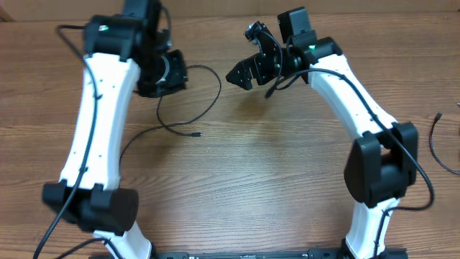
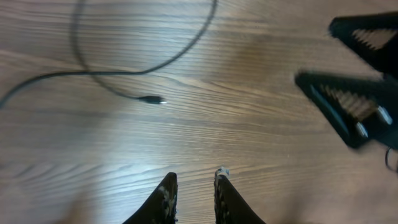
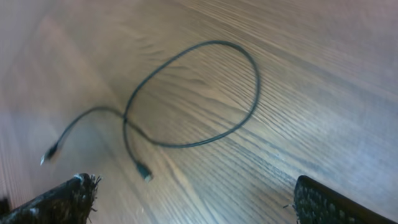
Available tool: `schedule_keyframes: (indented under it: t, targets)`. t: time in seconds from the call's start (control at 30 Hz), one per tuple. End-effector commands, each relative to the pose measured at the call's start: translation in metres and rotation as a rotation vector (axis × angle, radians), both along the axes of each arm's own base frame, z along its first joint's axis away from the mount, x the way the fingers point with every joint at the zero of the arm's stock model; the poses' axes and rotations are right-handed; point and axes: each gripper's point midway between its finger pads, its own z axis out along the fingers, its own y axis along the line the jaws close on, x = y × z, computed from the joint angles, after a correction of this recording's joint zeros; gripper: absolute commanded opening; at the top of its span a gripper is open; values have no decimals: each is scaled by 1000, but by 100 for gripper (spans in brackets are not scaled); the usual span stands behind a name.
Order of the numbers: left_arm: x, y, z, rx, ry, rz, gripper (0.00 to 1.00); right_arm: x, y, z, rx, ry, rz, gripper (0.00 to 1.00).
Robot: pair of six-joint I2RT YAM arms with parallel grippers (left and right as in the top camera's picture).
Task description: Untangle cables
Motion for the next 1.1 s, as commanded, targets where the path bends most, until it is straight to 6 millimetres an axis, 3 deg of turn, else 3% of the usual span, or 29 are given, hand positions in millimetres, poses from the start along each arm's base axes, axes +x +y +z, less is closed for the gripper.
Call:
schedule_keyframes:
  t: [0.0,0.23,0.33,0.5,0.7,0.93,1.07]
  targets:
    - [-13,18,32,21,-77,51,21,7,5,-25,-6,152,-188,100]
    - [-40,27,31,70,-8,54,24,-3,41,-41,-121,77,-191,100]
    - [-43,27,26,75,12,40,25,2,41,-45,-199,30,-268,100]
    - [-53,26,3,77,111,79,27,17,22,-44,-253,-5,-402,100]
    - [-72,30,-58,104,299,133,29,35,-17,-32,-249,-8,-488,100]
    - [-68,17,-135,120,281,-6,28,56,-79,13,-234,-95,-558,100]
    - [-58,27,-169,198,205,-96,30,54,-104,38,-193,-108,-544,100]
